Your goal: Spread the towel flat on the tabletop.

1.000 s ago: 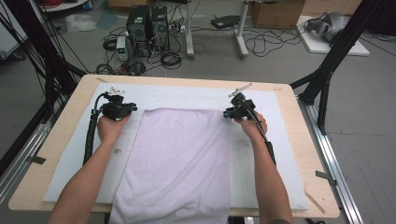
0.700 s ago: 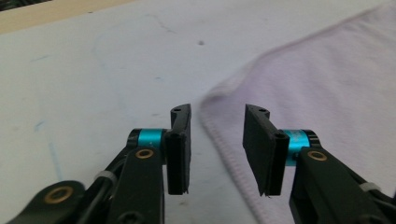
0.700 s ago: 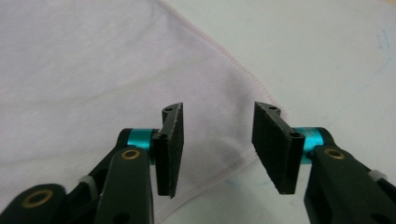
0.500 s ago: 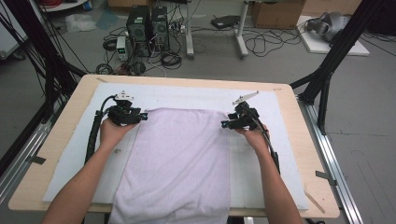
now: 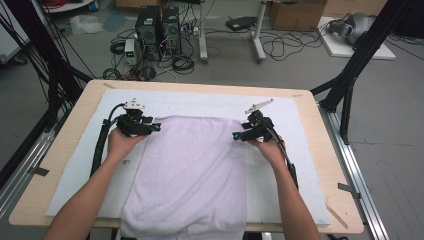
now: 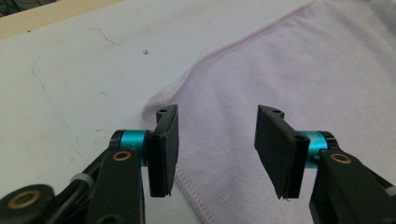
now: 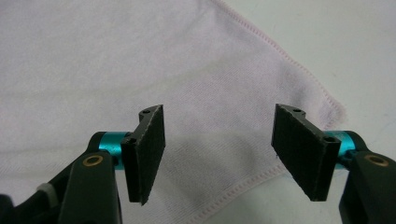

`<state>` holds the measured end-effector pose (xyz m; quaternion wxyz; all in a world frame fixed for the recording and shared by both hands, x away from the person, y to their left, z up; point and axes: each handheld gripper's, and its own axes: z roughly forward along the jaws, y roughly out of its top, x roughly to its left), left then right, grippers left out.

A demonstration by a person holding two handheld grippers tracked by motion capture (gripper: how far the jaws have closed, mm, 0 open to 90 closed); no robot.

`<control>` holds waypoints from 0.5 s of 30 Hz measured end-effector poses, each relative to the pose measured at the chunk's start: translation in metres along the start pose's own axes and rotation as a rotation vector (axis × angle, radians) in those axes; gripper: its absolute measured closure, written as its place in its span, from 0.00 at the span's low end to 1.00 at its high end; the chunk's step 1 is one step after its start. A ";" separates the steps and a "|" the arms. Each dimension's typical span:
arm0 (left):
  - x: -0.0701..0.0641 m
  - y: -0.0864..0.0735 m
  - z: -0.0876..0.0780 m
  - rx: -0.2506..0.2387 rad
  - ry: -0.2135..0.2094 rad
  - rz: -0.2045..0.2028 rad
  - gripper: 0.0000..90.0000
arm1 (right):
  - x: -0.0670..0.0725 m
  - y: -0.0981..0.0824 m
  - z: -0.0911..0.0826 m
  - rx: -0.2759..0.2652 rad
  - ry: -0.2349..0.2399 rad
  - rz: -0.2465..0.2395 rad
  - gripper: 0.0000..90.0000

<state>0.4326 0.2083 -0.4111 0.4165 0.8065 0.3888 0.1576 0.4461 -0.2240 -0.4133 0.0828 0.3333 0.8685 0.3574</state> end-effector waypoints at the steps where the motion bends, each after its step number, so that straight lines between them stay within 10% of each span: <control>1: 0.000 0.000 0.000 0.001 0.001 0.003 0.54 | 0.001 0.000 -0.001 -0.006 0.000 0.000 0.37; 15: -0.005 0.002 -0.002 -0.003 -0.011 0.023 0.52 | 0.005 0.000 -0.009 -0.048 -0.004 -0.013 0.35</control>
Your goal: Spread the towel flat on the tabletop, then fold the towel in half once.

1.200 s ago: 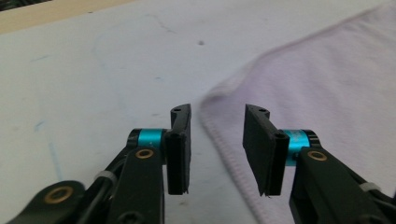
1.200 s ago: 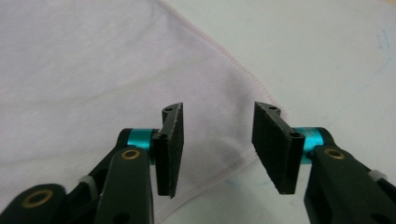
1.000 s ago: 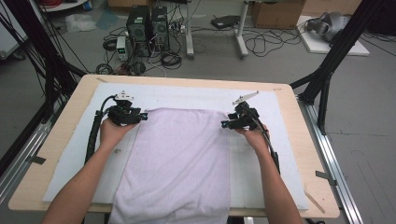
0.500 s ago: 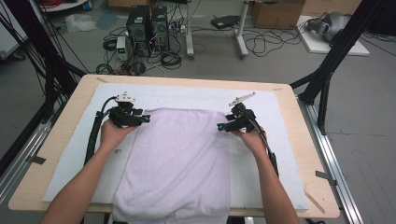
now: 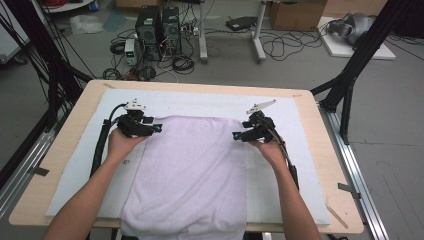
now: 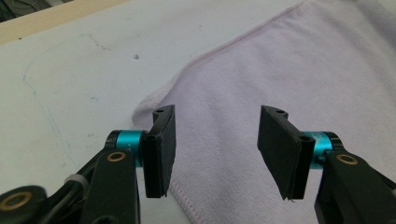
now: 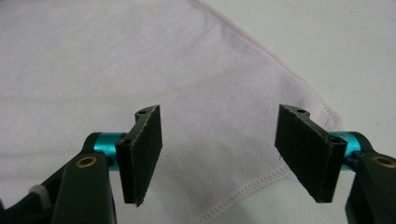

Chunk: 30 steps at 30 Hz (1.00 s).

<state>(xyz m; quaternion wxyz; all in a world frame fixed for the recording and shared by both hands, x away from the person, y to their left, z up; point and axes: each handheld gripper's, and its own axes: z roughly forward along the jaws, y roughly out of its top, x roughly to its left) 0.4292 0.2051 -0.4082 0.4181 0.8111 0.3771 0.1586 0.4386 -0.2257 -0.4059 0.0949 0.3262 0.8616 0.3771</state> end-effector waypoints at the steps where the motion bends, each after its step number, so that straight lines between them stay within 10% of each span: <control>1: 0.000 0.000 0.001 -0.003 -0.001 -0.001 0.52 | 0.000 0.000 0.000 0.001 -0.004 0.000 0.35; 13: 0.010 0.003 0.019 0.030 0.033 -0.009 0.56 | -0.016 0.004 -0.008 -0.072 -0.074 -0.005 0.40; 24: 0.021 -0.001 0.050 0.113 0.104 -0.010 0.52 | -0.041 -0.013 0.016 0.032 -0.114 0.074 0.46; 30: 0.034 -0.002 0.049 0.084 0.144 -0.090 0.94 | -0.042 -0.014 0.028 0.041 -0.120 0.079 0.62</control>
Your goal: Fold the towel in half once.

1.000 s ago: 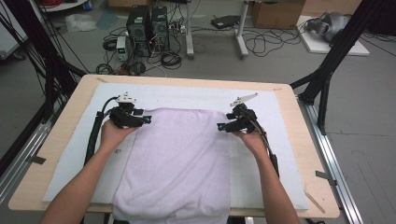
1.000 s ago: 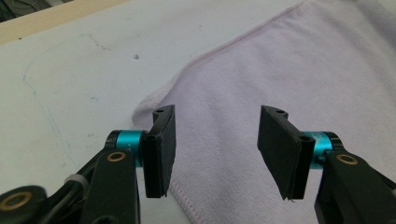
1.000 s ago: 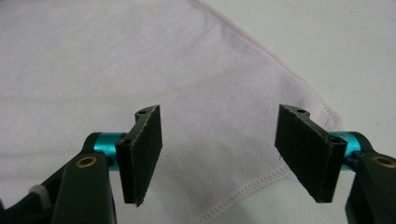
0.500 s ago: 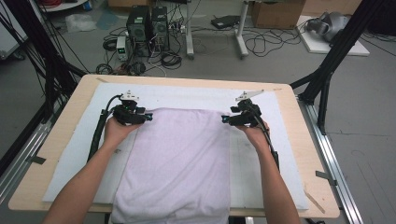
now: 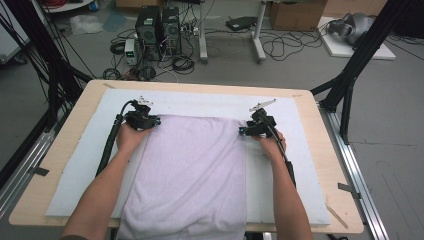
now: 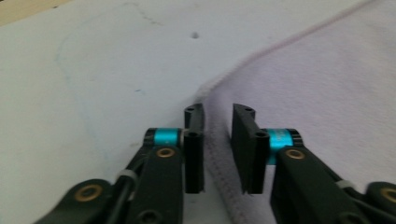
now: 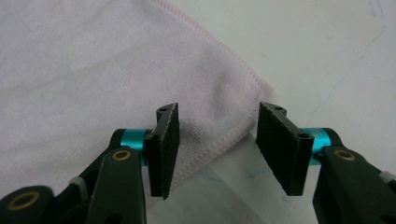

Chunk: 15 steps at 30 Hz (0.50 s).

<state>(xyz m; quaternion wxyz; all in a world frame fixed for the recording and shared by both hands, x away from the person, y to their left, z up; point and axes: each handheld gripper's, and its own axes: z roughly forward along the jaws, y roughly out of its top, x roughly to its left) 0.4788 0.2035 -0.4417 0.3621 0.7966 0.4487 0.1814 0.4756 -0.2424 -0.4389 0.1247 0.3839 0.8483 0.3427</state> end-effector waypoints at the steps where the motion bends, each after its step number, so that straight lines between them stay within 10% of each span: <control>1: 0.001 0.000 0.000 -0.005 0.003 -0.016 0.96 | 0.000 0.000 0.000 0.000 0.003 -0.002 0.64; 5: -0.002 0.001 0.001 -0.012 0.033 -0.001 0.97 | -0.001 0.002 0.001 0.000 0.052 -0.011 0.91; 15: 0.004 0.023 -0.026 -0.130 0.034 -0.019 0.97 | -0.003 0.007 -0.013 -0.059 0.029 0.003 0.95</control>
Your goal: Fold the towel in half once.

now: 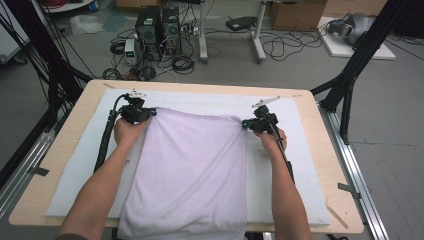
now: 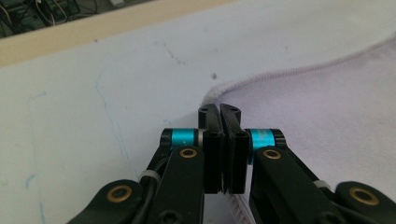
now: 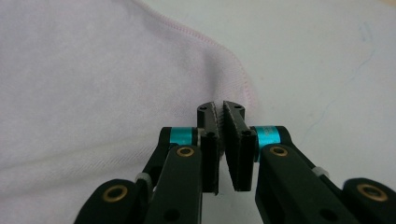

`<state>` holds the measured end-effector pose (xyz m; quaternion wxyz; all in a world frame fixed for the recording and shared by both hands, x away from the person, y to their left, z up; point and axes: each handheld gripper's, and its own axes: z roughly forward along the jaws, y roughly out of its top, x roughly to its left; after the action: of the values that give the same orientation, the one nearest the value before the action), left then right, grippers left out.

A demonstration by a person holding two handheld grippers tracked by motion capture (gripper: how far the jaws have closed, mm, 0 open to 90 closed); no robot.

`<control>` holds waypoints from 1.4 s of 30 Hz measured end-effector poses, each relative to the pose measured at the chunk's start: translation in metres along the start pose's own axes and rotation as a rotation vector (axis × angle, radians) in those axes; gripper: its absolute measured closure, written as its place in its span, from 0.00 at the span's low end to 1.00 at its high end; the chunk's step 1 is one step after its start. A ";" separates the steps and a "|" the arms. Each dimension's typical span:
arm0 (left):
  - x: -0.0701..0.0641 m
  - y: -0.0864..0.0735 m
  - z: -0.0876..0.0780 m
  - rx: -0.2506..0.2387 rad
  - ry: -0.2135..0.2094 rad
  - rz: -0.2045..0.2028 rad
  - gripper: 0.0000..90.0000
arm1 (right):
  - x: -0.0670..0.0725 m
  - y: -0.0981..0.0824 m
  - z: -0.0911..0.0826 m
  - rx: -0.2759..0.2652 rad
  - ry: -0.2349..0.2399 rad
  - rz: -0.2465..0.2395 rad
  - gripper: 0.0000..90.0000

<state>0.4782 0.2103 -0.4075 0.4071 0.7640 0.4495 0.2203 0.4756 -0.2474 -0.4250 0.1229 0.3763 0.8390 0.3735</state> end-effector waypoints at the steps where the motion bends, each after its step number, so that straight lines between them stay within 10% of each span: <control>1: 0.001 0.004 -0.004 -0.013 -0.009 -0.005 0.97 | 0.000 0.001 -0.003 -0.016 -0.005 0.000 0.95; 14: 0.002 0.014 -0.065 -0.111 -0.109 0.034 0.97 | 0.015 0.025 -0.054 -0.099 0.100 -0.030 0.94; 24: -0.023 -0.042 -0.115 -0.125 -0.201 0.101 0.97 | 0.060 -0.008 -0.089 -0.112 0.166 -0.138 0.94; 35: -0.053 -0.126 -0.160 -0.026 -0.299 0.131 0.95 | 0.108 -0.083 -0.102 -0.036 0.289 -0.183 0.86; 42: -0.056 -0.126 -0.158 0.010 -0.323 0.135 0.59 | 0.100 -0.087 -0.103 -0.067 0.279 -0.132 0.66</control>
<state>0.2753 0.2624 -0.4186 0.4544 0.8199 0.3272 0.1192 0.3099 -0.2683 -0.4086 0.0421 0.2604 0.8579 0.4411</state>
